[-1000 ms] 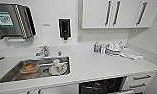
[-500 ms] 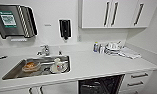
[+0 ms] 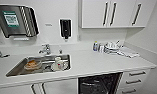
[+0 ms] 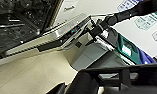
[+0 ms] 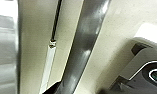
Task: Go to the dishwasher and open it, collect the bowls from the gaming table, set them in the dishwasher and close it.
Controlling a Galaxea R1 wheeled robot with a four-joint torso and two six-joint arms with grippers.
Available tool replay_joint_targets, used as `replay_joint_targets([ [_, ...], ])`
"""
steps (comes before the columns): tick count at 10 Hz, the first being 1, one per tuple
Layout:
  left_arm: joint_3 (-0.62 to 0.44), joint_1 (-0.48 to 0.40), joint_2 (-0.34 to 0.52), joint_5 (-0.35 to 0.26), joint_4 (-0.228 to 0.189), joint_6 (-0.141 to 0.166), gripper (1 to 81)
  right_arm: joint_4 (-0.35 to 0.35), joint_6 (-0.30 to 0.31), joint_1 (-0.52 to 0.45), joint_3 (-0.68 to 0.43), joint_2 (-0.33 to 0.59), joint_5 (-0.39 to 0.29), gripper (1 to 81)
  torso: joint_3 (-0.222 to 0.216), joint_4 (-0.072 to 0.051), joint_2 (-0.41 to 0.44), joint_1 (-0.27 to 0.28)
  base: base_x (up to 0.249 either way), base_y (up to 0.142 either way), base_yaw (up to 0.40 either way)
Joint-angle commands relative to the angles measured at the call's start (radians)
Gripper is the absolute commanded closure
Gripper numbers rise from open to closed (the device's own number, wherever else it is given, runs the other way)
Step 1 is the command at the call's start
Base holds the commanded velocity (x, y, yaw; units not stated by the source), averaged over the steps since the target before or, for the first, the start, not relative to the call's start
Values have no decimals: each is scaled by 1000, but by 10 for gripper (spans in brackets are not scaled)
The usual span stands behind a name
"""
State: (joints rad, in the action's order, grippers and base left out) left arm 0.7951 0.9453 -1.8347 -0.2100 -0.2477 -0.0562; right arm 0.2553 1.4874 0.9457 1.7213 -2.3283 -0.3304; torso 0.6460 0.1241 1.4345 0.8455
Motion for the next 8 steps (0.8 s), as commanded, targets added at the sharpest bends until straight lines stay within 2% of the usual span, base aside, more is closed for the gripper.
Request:
replay_joint_targets([
  [1,-23,-81,26,-34,8,-7,10,-8,-21,-25,-20,39,-81,10,0,0,0,0,-86,0,0],
  [3,-19,-81,17,-34,7,-7,10,-8,-32,-8,-29,42,-72,10,0,0,0,0,-86,0,0],
  [6,27,-79,-25,-71,8,-8,10,2,-72,34,-13,31,-36,10,0,0,0,0,-94,0,0],
  [8,36,-78,-34,-72,8,-7,10,7,-104,42,6,25,-19,10,0,0,0,0,-48,0,0],
])
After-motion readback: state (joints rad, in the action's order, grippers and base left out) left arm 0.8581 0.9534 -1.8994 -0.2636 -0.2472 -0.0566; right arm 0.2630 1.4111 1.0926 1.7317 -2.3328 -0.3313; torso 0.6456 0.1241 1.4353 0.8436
